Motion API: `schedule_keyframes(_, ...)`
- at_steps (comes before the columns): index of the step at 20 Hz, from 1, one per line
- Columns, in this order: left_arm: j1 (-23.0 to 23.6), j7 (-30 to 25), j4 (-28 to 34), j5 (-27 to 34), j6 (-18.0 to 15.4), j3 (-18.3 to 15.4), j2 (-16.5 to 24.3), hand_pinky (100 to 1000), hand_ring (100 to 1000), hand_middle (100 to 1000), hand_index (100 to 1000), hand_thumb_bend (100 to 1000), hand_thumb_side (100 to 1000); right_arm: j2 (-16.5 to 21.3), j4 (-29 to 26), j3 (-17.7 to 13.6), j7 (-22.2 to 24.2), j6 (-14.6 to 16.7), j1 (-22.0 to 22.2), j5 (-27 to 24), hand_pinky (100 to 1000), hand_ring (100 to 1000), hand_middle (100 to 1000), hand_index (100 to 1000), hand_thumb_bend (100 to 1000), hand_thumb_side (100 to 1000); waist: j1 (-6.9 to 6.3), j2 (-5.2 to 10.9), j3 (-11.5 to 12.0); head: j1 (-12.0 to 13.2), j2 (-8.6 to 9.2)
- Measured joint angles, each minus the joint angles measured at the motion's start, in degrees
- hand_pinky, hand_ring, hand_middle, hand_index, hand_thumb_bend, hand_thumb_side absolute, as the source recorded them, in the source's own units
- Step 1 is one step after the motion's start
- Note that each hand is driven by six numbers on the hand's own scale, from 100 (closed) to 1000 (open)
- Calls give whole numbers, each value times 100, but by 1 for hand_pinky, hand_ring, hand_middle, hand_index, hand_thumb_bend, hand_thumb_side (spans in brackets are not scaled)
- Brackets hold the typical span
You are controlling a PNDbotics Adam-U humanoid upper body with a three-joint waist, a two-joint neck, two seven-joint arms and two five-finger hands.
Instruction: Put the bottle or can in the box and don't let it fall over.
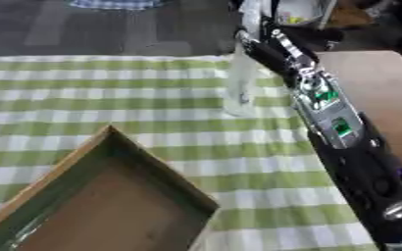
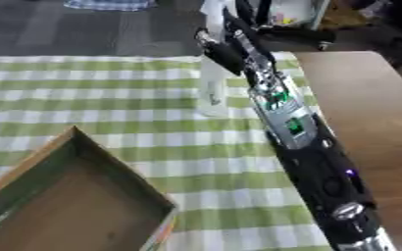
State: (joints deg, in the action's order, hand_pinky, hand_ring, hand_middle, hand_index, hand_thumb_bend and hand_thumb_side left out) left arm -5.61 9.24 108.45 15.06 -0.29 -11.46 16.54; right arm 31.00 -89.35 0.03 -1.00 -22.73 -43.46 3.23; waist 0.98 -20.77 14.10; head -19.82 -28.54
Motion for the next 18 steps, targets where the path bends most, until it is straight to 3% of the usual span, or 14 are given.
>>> schedule_keyframes(18, 0, -42, 0, 0, 3, 0, -42, 1000, 648, 818, 798, 180, 863, -50, 247, 0, -56, -52, -149, 108, 968, 1000, 1000, 1000, 100, 603, -3, -3, 1, -5, 1)
